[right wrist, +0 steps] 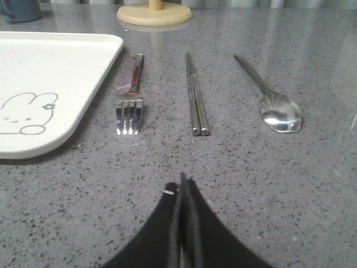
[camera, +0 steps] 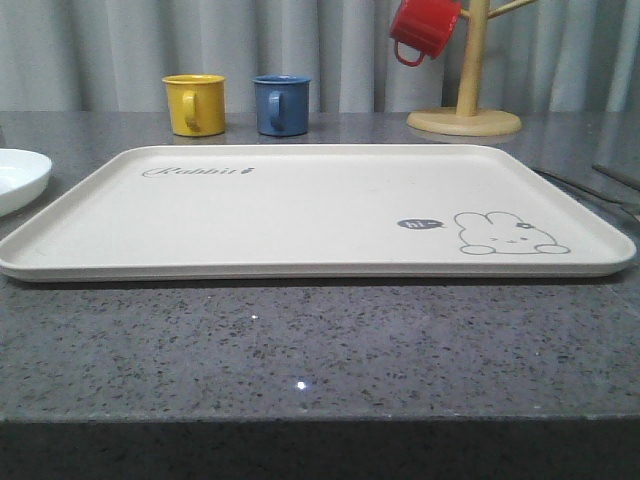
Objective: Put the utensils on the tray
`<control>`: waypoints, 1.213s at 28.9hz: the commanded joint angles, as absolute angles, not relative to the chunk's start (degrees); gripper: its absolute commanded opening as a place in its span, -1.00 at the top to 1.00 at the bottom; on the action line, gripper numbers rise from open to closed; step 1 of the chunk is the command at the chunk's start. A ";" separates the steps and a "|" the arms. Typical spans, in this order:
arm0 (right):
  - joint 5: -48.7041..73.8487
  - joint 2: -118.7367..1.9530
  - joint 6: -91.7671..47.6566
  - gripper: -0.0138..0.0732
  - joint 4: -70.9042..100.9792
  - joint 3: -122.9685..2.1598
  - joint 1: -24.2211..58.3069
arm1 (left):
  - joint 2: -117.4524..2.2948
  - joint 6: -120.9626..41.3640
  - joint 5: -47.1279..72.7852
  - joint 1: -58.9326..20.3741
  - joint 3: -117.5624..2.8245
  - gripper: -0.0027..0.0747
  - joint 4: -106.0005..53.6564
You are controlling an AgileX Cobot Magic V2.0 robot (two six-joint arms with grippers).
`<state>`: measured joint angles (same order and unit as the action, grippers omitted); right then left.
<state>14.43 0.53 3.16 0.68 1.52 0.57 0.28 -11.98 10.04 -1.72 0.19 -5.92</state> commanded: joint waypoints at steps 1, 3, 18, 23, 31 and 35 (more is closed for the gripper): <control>9.57 1.65 2.68 0.84 0.67 0.80 0.35 | 1.52 -11.51 5.39 -1.77 0.26 0.98 -6.54; 9.57 1.65 2.68 0.84 0.67 0.80 0.35 | 1.52 -11.51 5.39 -1.77 0.26 0.98 -6.54; 9.57 1.65 2.68 0.84 0.67 0.80 0.35 | 1.52 -11.51 5.39 -1.77 0.26 0.98 -6.54; 9.57 1.65 2.68 0.84 0.67 0.80 0.35 | 1.52 -11.51 5.39 -1.77 0.26 0.98 -6.54; 4.24 1.65 2.68 0.84 0.67 -0.35 0.35 | 1.52 -11.51 -7.54 -1.77 -0.05 0.98 -6.54; 6.36 1.59 2.68 0.84 0.61 -7.44 0.35 | 0.83 -11.51 -8.17 -1.77 -6.03 0.98 -6.54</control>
<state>10.74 0.53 3.16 0.68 -1.54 0.57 0.28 -11.98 -3.18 -1.72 -1.61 -6.03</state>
